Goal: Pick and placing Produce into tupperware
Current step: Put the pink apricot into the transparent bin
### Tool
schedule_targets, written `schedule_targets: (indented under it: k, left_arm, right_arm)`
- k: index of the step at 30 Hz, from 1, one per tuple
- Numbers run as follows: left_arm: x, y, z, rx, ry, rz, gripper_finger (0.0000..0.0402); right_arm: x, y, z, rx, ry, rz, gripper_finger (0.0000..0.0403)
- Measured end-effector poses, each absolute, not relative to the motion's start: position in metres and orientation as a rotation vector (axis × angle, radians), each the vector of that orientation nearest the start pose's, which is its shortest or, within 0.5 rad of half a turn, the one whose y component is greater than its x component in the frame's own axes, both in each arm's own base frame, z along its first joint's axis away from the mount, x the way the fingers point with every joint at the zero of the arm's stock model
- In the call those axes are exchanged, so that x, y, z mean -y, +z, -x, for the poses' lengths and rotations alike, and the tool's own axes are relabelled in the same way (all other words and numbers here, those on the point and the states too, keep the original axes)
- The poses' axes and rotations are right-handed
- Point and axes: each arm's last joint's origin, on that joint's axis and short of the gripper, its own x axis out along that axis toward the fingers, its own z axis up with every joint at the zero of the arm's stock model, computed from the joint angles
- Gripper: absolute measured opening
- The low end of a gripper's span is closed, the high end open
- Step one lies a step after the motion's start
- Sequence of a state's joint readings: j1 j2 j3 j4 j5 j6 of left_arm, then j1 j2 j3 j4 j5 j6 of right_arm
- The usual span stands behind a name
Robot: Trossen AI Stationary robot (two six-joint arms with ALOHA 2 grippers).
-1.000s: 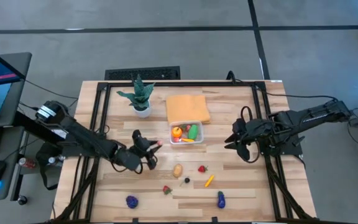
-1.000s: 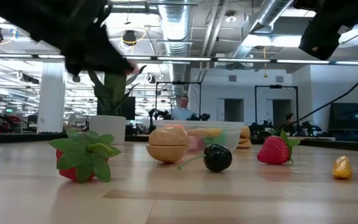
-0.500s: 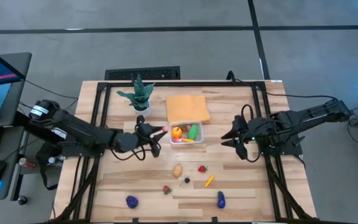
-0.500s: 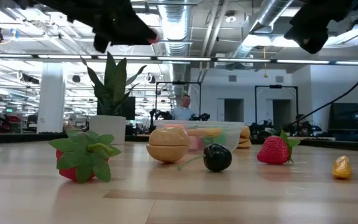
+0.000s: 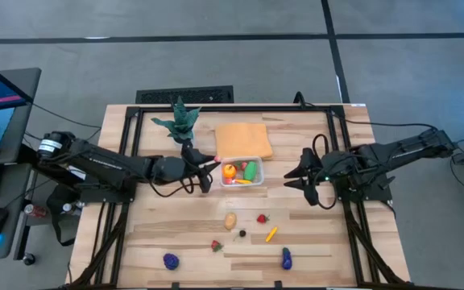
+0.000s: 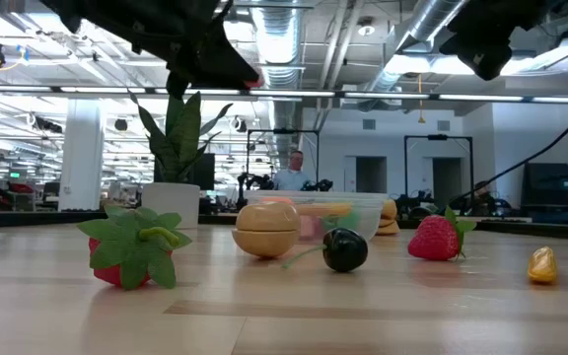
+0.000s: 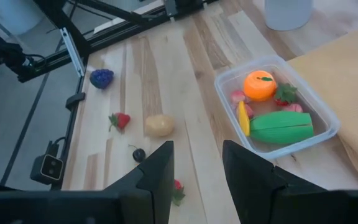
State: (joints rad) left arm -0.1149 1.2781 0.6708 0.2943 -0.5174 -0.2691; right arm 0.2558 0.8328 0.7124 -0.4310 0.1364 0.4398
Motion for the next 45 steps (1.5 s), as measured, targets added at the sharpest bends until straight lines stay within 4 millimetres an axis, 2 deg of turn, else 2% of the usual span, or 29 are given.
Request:
schedule_targets:
  k: [7,12,18,25,32,45]
  left_arm:
    - [-0.003,0.227,-0.278,-0.263,0.415,0.221,0.0089]
    - [-0.004,0.206,-0.293,-0.291,0.366,0.248,0.0089]
    - [-0.006,0.183,-0.307,-0.298,0.343,0.292,0.0089]
    - [-0.01,0.163,-0.331,-0.366,0.308,0.348,0.0089]
    - [-0.016,0.163,-0.355,-0.415,0.291,0.361,0.0089]
    - [-0.03,0.172,-0.364,-0.584,0.292,0.355,0.0089]
  right_arm:
    - [-0.044,0.271,-0.182,-0.589,-0.006,-0.292,0.0129]
    - [-0.046,0.262,-0.19,-0.632,-0.012,-0.271,0.0129]
    - [-0.049,0.26,-0.203,-0.597,0.004,-0.242,0.0129]
    - [-0.05,0.255,-0.207,-0.612,0.009,-0.217,0.0129]
    - [-0.051,0.255,-0.208,-0.614,0.014,-0.217,0.0129]
    - [-0.052,0.255,-0.208,-0.615,0.015,-0.216,0.0129]
